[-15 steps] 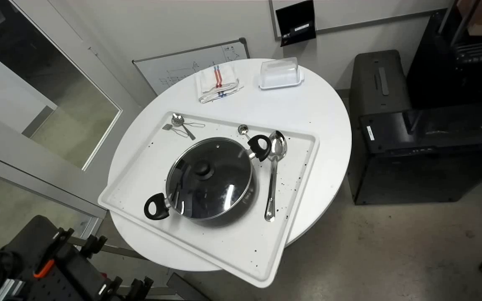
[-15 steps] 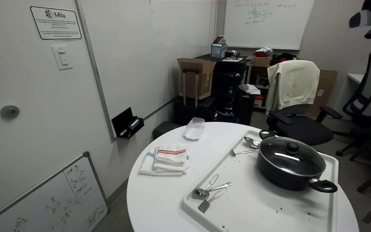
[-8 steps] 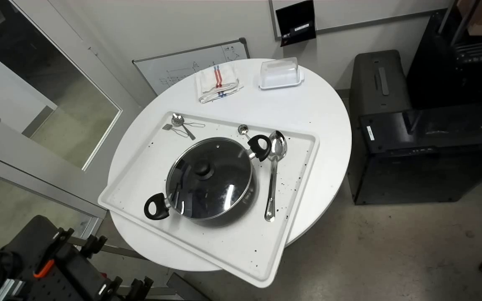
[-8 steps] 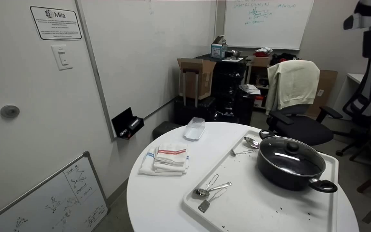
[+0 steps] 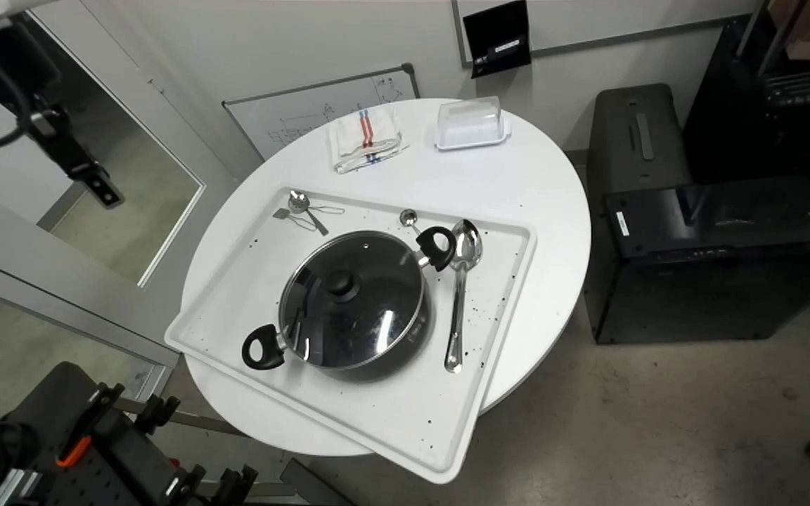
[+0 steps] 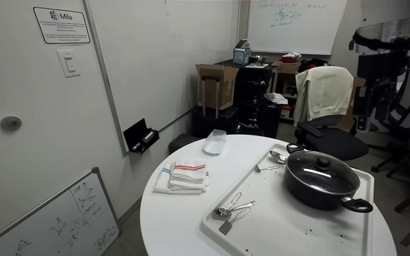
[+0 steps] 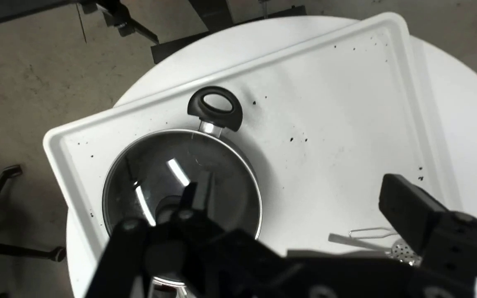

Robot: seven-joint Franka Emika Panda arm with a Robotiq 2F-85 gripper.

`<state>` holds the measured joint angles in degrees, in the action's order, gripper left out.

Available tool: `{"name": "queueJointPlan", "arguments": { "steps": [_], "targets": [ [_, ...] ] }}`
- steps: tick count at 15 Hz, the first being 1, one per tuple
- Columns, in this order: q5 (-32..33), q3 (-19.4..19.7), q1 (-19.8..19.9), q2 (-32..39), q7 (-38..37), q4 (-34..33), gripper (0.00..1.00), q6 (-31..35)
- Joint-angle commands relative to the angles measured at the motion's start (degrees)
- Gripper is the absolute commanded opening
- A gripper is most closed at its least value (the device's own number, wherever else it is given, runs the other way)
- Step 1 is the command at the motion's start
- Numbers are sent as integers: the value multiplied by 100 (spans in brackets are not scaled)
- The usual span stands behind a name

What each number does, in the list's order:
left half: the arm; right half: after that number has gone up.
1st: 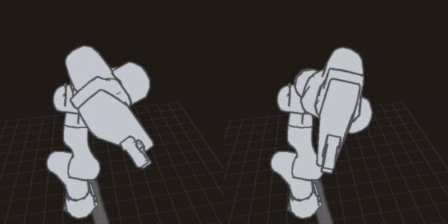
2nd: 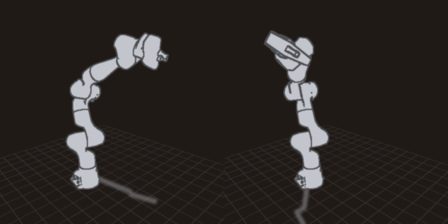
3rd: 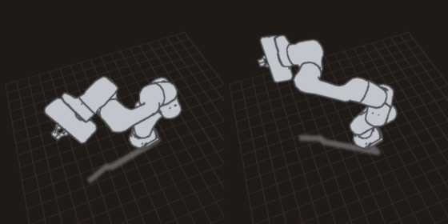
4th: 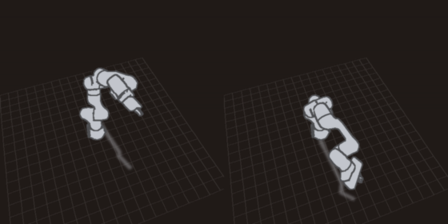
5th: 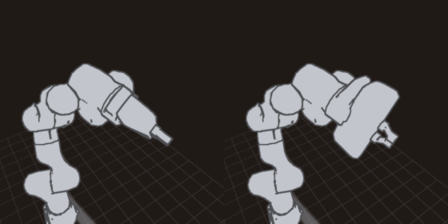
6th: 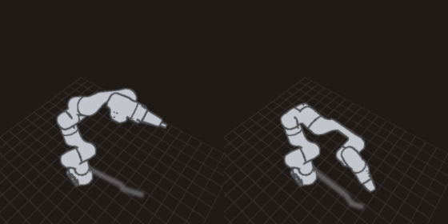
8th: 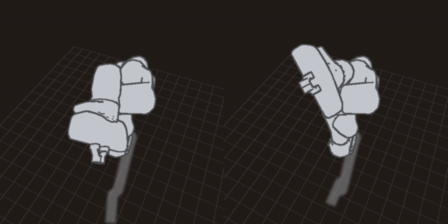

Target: Remove the lid from the pot

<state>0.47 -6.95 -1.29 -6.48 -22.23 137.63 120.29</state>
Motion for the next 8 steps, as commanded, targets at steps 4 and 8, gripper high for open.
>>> {"name": "queueJointPlan", "arguments": {
  "steps": [4, 8],
  "targets": [
    [87, 510, 194, 1051, 320, -485, 100, 922],
    [83, 781, 276, 1630, 490, -723, 100, 1322]
  ]
}}
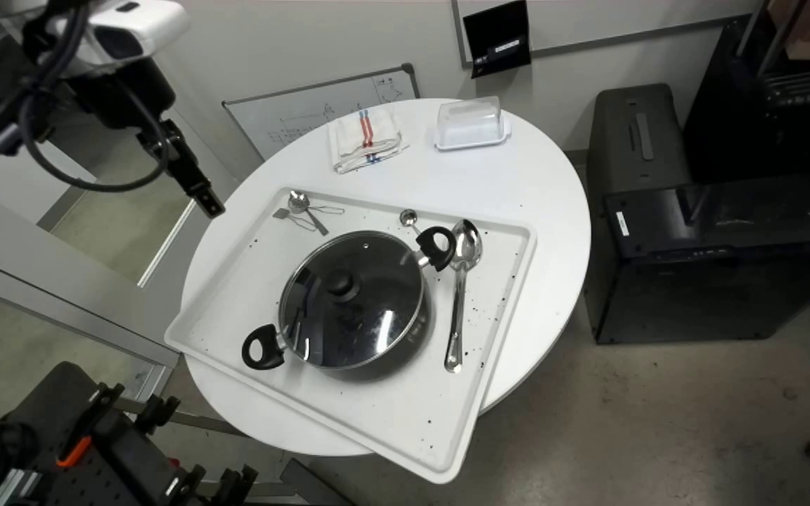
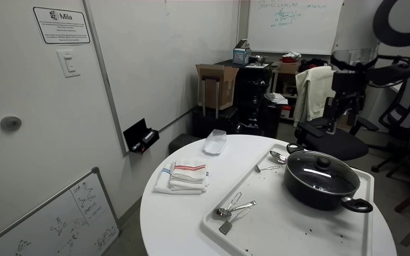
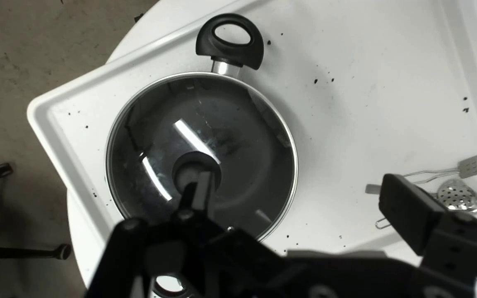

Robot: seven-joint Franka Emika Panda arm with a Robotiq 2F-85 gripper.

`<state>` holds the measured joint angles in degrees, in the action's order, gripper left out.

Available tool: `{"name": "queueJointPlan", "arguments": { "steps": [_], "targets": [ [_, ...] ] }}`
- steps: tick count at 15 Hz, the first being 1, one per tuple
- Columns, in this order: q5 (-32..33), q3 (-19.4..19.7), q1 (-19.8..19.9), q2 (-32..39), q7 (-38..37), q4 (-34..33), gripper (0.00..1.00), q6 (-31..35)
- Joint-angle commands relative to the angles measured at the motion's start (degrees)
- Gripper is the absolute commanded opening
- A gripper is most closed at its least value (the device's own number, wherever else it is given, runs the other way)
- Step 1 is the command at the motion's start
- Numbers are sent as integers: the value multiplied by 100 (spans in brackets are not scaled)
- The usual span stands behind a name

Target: Remove the lid from the pot

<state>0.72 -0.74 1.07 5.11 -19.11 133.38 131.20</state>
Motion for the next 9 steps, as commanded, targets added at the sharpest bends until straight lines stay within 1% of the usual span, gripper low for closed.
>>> {"name": "queueJointPlan", "arguments": {
  "steps": [1, 9],
  "targets": [
    [90, 228, 51, 599, 164, -338, 100, 369],
    [30, 604, 134, 1539, 428, -558, 100, 1379]
  ]
}}
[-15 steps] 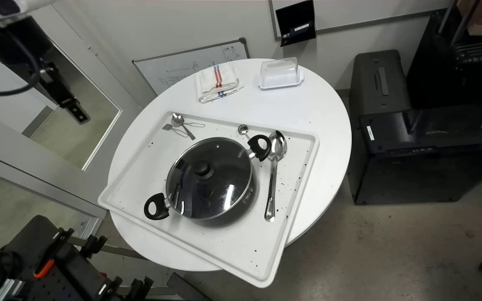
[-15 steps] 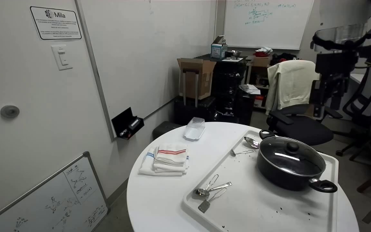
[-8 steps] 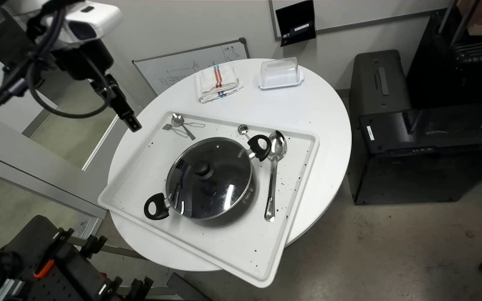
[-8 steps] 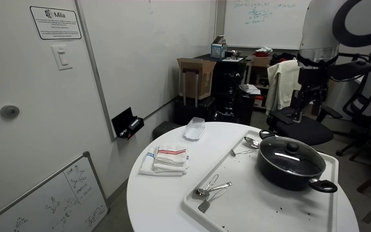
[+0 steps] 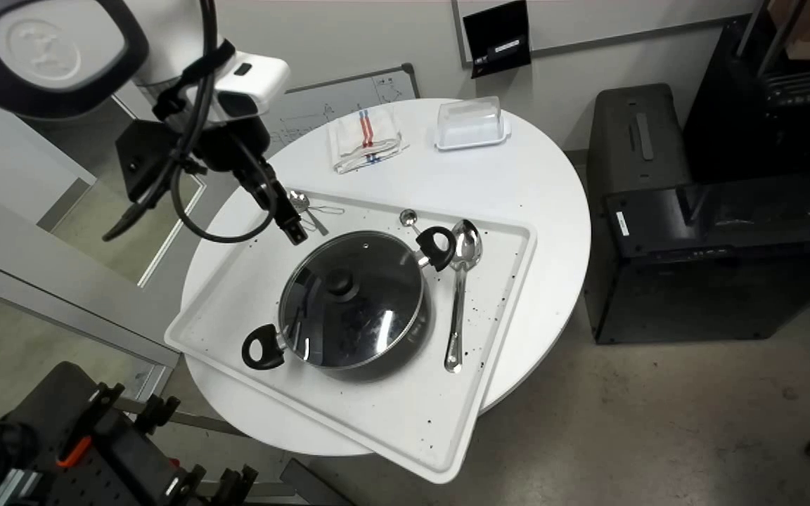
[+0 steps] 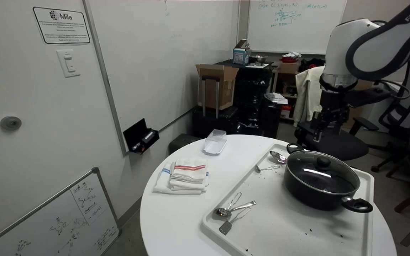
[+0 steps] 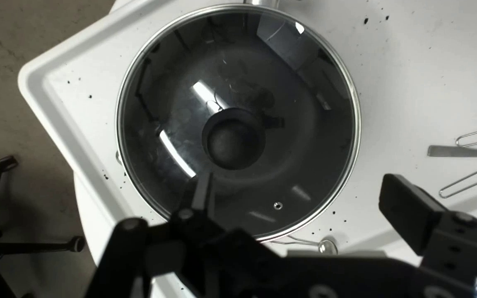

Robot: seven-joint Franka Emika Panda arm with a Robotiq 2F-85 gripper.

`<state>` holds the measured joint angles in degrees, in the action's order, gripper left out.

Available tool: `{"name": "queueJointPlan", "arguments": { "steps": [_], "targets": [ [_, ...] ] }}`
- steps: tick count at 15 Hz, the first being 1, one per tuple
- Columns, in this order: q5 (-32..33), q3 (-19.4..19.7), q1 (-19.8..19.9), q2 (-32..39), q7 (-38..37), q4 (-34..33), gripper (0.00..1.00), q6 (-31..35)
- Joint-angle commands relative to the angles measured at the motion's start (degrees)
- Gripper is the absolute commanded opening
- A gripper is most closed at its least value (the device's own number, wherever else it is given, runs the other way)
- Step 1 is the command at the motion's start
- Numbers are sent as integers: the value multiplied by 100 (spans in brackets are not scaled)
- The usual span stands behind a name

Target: Remove the lid from the pot

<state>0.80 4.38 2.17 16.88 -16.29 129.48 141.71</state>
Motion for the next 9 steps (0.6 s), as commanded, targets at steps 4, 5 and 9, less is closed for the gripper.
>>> {"name": "queueJointPlan", "arguments": {
  "steps": [4, 5, 9],
  "targets": [
    [46, 229, 17, 715, 171, -127, 100, 775],
    [26, 251, 22, 814, 178, -137, 100, 826],
    [4, 344, 21, 1033, 183, -83, 100, 1070]
  ]
}}
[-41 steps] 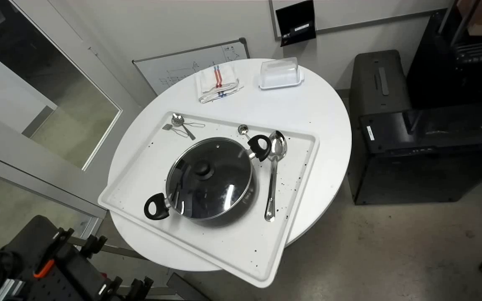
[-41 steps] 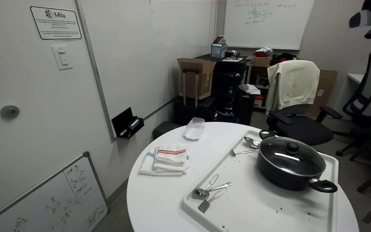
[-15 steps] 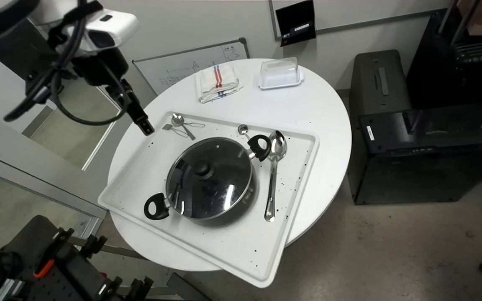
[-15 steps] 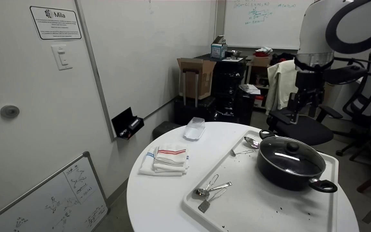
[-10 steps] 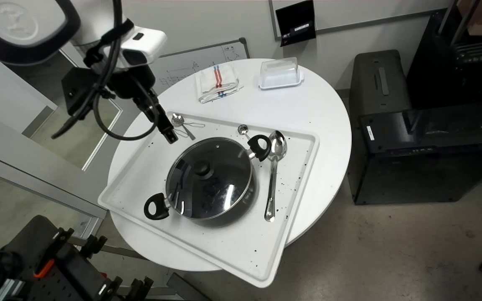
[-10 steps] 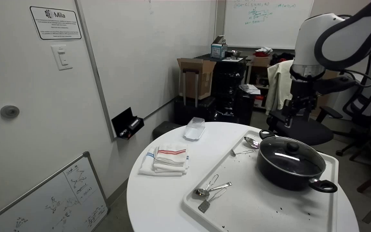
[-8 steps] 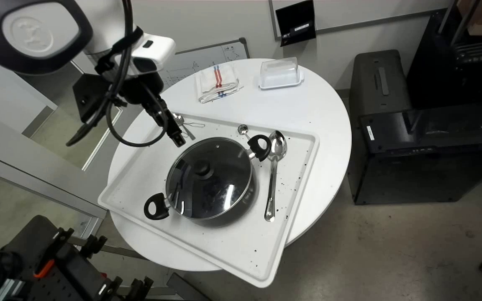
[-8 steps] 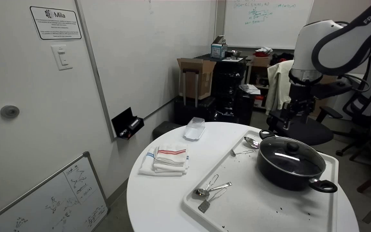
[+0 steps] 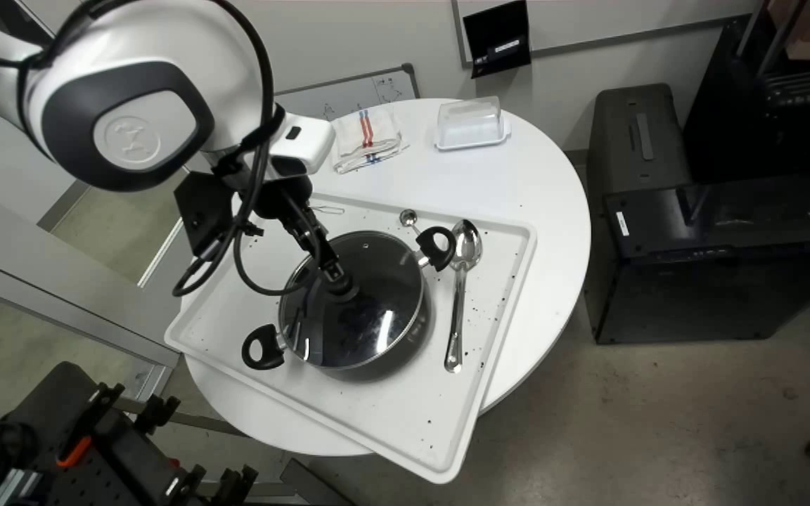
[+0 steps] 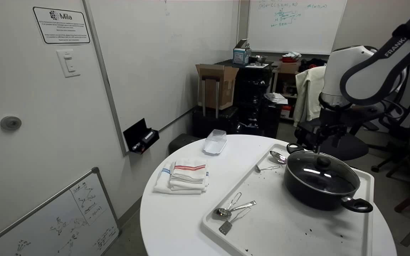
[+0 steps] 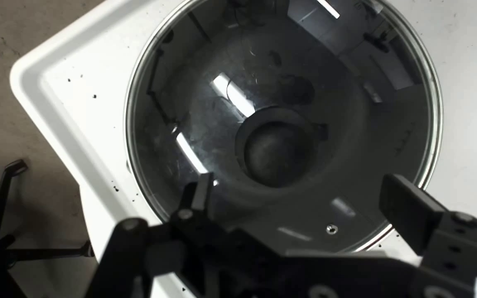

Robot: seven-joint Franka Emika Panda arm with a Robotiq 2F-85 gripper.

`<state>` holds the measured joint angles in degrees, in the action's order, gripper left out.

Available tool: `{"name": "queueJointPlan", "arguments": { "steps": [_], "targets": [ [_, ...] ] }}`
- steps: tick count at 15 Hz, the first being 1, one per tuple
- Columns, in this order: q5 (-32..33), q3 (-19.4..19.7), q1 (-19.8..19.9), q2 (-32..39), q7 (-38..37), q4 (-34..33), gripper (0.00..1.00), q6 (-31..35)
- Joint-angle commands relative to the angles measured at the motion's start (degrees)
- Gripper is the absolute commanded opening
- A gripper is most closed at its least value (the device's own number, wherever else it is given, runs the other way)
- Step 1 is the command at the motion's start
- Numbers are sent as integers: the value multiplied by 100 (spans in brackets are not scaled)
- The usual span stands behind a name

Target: Remove the lid from the pot

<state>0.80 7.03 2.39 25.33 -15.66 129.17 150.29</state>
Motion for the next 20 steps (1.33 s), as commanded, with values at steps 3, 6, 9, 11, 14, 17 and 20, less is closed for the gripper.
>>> {"name": "queueJointPlan", "arguments": {
  "steps": [3, 6, 9, 11, 14, 17, 20],
  "targets": [
    [16, 133, -21, 339, 120, -63, 100, 311],
    [45, 154, -39, 482, 154, -70, 100, 433],
    [49, 172, -58, 591, 179, -75, 100, 545],
    [48, 170, -60, 636, 235, -62, 100, 612],
    [25, 147, -44, 652, 327, -35, 71, 687],
    [19, 141, -38, 666, 397, -22, 56, 746],
    [3, 119, -41, 647, 426, -7, 31, 786]
  ]
}}
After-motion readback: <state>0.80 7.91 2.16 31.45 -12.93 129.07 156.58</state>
